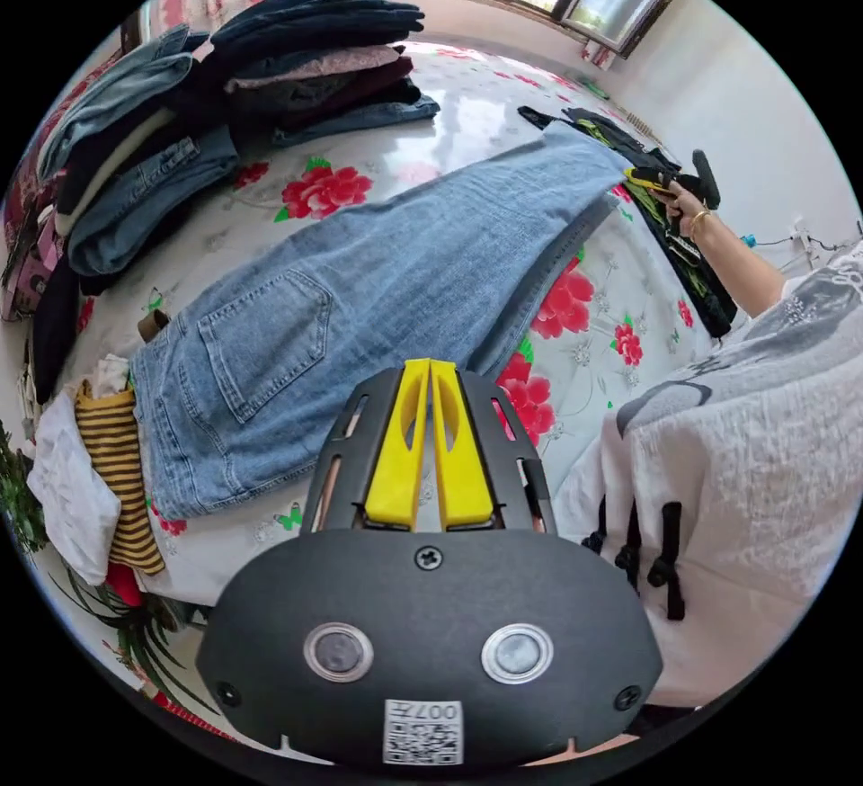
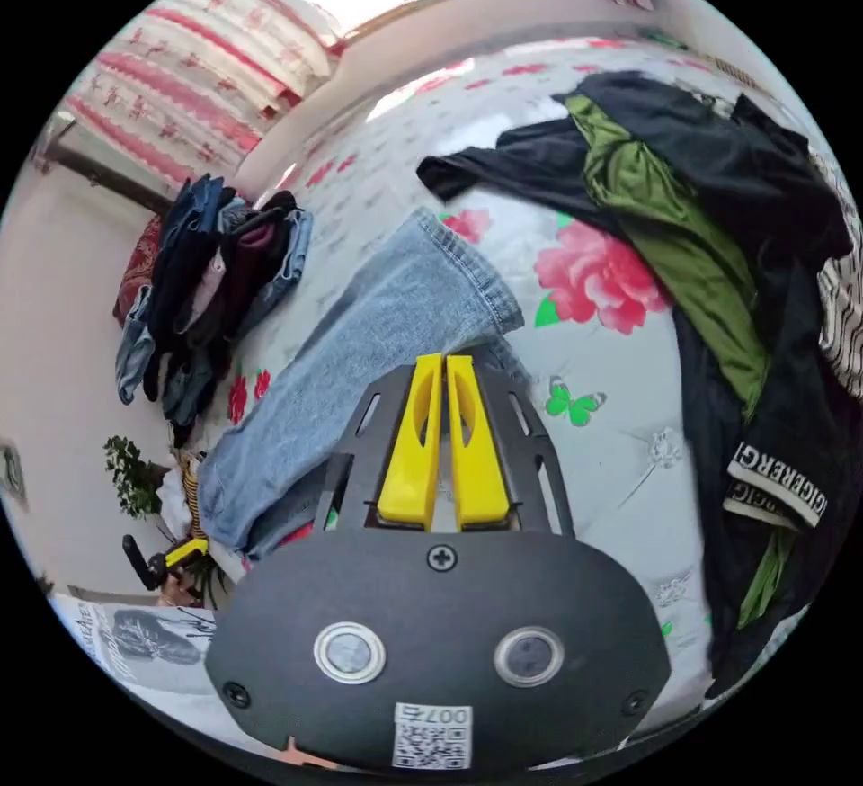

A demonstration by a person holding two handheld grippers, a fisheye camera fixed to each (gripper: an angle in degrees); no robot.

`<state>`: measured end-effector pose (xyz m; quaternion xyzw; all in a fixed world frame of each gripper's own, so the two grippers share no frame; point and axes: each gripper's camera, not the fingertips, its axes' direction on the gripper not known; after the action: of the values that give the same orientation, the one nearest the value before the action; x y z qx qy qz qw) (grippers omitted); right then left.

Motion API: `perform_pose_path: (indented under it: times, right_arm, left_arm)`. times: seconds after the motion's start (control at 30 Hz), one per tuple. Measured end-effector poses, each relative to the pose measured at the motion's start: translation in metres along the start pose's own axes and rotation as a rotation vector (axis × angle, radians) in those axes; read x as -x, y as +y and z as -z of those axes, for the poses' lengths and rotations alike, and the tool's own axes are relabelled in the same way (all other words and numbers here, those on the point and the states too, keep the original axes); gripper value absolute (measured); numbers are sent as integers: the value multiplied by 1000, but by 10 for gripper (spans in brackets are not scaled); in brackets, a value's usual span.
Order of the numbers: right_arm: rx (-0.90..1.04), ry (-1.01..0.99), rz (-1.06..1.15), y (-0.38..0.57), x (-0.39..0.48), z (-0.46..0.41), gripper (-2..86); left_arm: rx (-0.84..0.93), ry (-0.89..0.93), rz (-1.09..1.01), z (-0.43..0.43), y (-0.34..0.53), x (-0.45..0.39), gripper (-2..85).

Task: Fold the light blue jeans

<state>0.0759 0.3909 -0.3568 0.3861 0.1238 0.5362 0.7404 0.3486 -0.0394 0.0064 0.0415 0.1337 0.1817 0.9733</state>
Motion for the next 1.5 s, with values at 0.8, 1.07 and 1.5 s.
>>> perform_pose_path:
  times: [0.8,1.07,1.5]
  right_arm:
    - [78,53,-115,-2,-19,-5,-1]
    - [-83,-44,-230,18,-58,35,28]
    - [-143,-341,-426,9,-103,3,21]
  left_arm:
    - [100,-192,-104,-41,35,-33,34]
    - [73,-116,-52,-24,50,9,49]
    - [-96,-180,1142,60,194,333,118]
